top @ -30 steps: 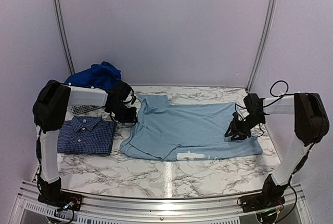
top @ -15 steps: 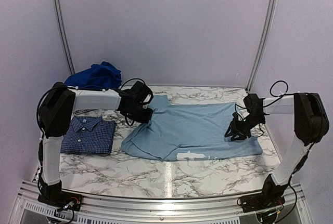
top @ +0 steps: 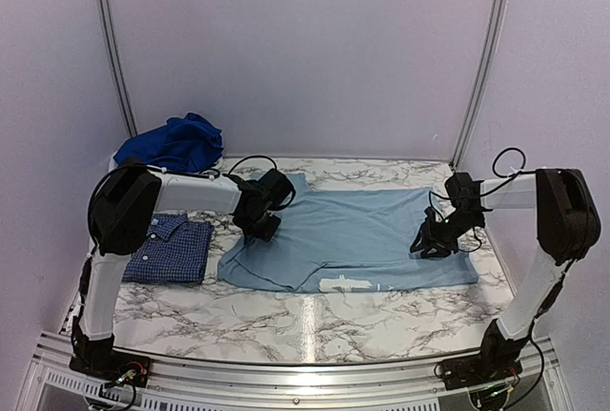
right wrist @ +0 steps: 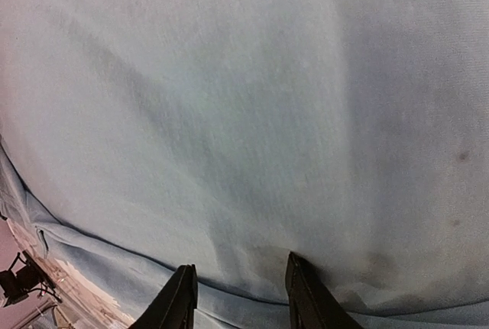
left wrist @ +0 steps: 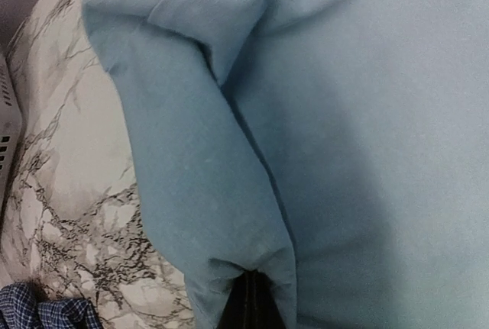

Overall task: Fold and stack the mixed laundry pile
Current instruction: Adjust the 1/3-folded T-shirt at the center of the board.

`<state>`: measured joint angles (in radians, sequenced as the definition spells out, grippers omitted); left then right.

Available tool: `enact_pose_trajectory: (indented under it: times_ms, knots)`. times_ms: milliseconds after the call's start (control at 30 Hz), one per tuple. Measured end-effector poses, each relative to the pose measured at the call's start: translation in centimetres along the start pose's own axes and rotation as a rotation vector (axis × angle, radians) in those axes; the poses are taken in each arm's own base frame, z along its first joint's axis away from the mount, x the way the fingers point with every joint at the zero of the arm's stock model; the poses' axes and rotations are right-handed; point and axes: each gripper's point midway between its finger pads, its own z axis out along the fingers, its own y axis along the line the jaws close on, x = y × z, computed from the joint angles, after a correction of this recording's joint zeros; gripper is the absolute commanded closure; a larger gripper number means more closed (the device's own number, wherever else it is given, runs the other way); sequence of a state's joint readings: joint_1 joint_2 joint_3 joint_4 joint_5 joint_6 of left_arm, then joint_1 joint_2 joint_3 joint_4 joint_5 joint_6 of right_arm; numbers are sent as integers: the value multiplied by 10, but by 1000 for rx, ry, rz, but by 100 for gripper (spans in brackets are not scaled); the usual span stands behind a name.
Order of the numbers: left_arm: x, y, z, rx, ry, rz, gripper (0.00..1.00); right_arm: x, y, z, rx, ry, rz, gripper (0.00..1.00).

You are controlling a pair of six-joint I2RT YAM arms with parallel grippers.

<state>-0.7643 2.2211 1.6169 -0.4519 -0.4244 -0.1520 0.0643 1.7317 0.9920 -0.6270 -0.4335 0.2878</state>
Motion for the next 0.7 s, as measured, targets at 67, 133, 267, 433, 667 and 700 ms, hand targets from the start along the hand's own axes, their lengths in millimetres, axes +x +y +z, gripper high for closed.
enact_pose_trajectory:
  times_ms: [67,133,267,433,667,700]
  knots:
    - [4,12,4,-37,11,-6,82,0,0,1,-2,2,0,58]
    - [6,31,8,-63,24,-38,75,0,0,2,-6,0,0,58]
    - [13,82,20,-102,64,-115,64,3,-3,5,-18,-1,11,58]
    - [16,123,26,-108,86,-188,53,3,1,4,-58,-16,13,58]
    - [-1,109,-14,73,4,-195,42,-1,5,-4,-59,-31,-11,53]
    - [-4,100,-23,114,-13,-189,42,-2,6,-6,-54,-32,-13,53]
